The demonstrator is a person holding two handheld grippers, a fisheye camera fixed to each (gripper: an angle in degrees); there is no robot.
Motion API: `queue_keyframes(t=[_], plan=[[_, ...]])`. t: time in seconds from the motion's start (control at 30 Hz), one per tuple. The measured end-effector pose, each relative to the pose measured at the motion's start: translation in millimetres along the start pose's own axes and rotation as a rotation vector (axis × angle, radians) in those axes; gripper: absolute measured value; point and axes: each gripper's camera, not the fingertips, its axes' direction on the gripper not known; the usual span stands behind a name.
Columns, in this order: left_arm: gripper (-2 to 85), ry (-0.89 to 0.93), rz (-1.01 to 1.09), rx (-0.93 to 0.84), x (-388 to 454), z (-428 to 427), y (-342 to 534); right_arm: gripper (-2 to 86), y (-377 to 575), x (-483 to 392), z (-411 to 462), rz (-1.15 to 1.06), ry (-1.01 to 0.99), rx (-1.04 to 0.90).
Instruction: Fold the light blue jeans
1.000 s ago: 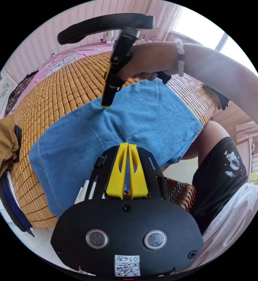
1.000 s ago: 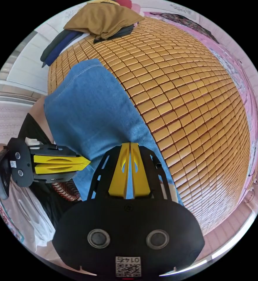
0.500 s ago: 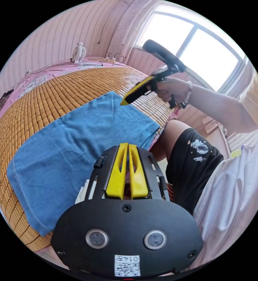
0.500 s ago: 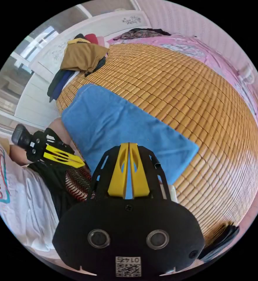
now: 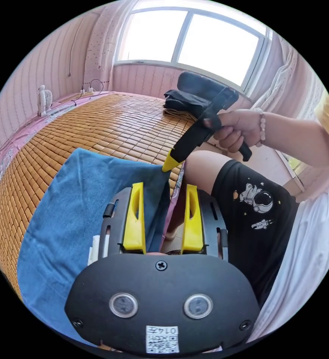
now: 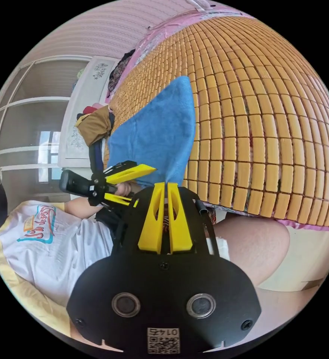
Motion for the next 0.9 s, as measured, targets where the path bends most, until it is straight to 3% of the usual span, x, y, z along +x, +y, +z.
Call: queue_keyframes(t=[0.13, 0.23, 0.33, 0.43, 0.6, 0.77, 0.9], plan=[[3.4, -0.203, -0.064, -0.003, 4.6, -6.2, -3.8, 1.7, 10.3, 0.3, -13.2, -0.046, -0.042, 0.062], [2.8, -0.093, -0.093, -0.07, -1.4, -11.8, 0.7, 3.8, 22.4, 22.5, -20.6, -0.036, -0.077, 0.176], [2.8, -0.042, -0.084, -0.043, 0.2, -29.7, 11.4, 11.9, 27.9, 72.6, -19.7, 0.099, -0.068, 0.282], [2.5, -0.023, -0.028, -0.054, 8.5, -46.6, 20.5, 13.6, 18.5, 107.7, -0.6, 0.158, -0.176, 0.333], [2.3, 0.03, -0.083, -0.054, 13.7, -63.7, 31.0, 4.7, 13.7, 152.5, 18.5, 0.261, -0.401, 0.507], [2.1, 0.132, -0.089, 0.048, 16.1, -69.9, 16.9, 1.6, 35.2, 156.6, -11.7, 0.199, -0.334, 0.527], [1.8, 0.174, -0.059, 0.239, 11.0, -87.3, 0.8, 1.3, 76.0, 151.7, -73.7, 0.196, -0.325, 0.709]])
